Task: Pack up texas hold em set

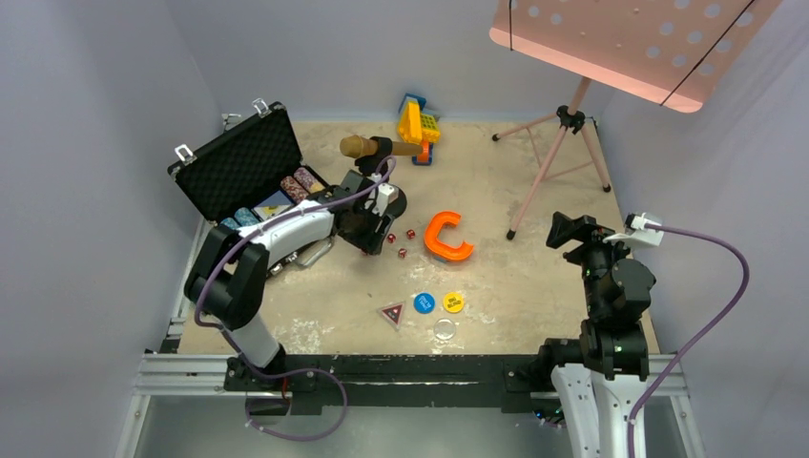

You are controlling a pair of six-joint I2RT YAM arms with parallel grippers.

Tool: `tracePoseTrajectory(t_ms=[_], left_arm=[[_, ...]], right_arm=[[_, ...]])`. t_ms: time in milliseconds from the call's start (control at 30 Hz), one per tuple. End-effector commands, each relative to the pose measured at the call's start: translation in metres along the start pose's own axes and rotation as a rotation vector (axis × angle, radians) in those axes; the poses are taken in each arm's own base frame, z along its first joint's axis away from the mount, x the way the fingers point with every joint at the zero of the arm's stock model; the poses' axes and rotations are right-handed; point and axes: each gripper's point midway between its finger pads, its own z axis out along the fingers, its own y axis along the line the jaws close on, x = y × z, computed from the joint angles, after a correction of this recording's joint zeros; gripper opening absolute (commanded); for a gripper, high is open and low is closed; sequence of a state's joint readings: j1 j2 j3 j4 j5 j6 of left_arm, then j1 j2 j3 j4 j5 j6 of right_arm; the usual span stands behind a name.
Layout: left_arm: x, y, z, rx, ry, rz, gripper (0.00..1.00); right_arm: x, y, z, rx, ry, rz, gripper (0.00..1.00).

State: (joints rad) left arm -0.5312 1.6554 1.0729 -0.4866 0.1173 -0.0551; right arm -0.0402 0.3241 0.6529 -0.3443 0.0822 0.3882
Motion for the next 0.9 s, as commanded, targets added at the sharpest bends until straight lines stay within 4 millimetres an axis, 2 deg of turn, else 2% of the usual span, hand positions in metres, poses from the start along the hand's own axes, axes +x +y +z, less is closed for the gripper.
tracePoseTrajectory(t_ms=[0,267,867], left_arm=[[-0.015,0.004,0.003,-0.016,0.016,0.034,0.64],[-0.007,0.007,0.013,-0.036,0.087,-0.005,0.54],[-0.002,0.010,0.020,-0.053,0.133,-0.028,0.44]], right_arm=[[-0.020,0.009,-0.004,-0.032,-0.056,0.002,0.87],[-0.020,0.008,-0.003,-0.028,-0.058,0.002,0.87],[-0.019,0.008,-0.003,-0.027,-0.052,0.001,0.87]])
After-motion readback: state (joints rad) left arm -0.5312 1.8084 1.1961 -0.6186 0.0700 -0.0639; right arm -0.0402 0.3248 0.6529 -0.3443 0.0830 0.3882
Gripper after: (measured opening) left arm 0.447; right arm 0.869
